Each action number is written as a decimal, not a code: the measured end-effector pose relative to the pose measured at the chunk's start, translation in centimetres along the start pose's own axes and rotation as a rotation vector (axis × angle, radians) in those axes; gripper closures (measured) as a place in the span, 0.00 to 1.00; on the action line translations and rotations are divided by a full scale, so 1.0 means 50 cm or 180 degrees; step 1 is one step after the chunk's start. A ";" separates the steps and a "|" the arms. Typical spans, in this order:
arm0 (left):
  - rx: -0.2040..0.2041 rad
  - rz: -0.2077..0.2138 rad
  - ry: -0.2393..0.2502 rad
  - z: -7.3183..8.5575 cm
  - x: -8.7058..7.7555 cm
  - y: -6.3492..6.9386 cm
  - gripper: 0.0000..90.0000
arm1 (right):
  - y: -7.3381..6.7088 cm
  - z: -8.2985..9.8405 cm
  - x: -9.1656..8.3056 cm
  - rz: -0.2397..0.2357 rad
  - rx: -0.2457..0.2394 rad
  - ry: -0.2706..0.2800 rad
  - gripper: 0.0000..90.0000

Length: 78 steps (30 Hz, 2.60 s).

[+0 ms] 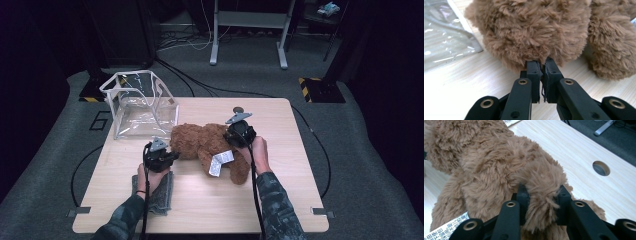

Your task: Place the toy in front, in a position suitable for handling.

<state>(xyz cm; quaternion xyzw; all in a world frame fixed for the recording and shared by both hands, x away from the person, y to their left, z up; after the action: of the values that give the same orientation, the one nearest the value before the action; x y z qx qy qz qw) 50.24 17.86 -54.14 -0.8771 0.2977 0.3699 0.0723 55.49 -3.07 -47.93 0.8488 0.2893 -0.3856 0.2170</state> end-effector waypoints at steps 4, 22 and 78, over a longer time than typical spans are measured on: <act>0.0033 -0.0031 -0.0013 0.000 -0.002 0.000 0.94 | 0.002 0.008 0.012 -0.0009 0.0064 -0.0071 0.78; -0.0122 -0.0150 -0.0087 -0.008 -0.014 -0.025 0.63 | 0.023 0.019 0.003 0.0047 0.0379 -0.0030 0.42; -0.0125 -0.0457 -0.0808 0.243 -0.115 0.023 0.58 | 0.058 0.509 -0.077 0.0551 0.1556 -0.0186 0.00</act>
<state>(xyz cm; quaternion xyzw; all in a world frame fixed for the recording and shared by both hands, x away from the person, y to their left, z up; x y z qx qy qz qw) 39.06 23.87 -58.75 -0.8435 0.2154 0.4775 0.1184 41.87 -21.50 -59.97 0.8861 0.1075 -0.4485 0.0459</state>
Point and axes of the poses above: each handheld gripper's, and its own axes: x roughly forward along the jaws, z roughly out of its underside, y roughly to its right, the point moved 10 cm from there along x, roughly forward along the jaws, and after that the axes turned 9 degrees about -y, right-handed, at the moved point
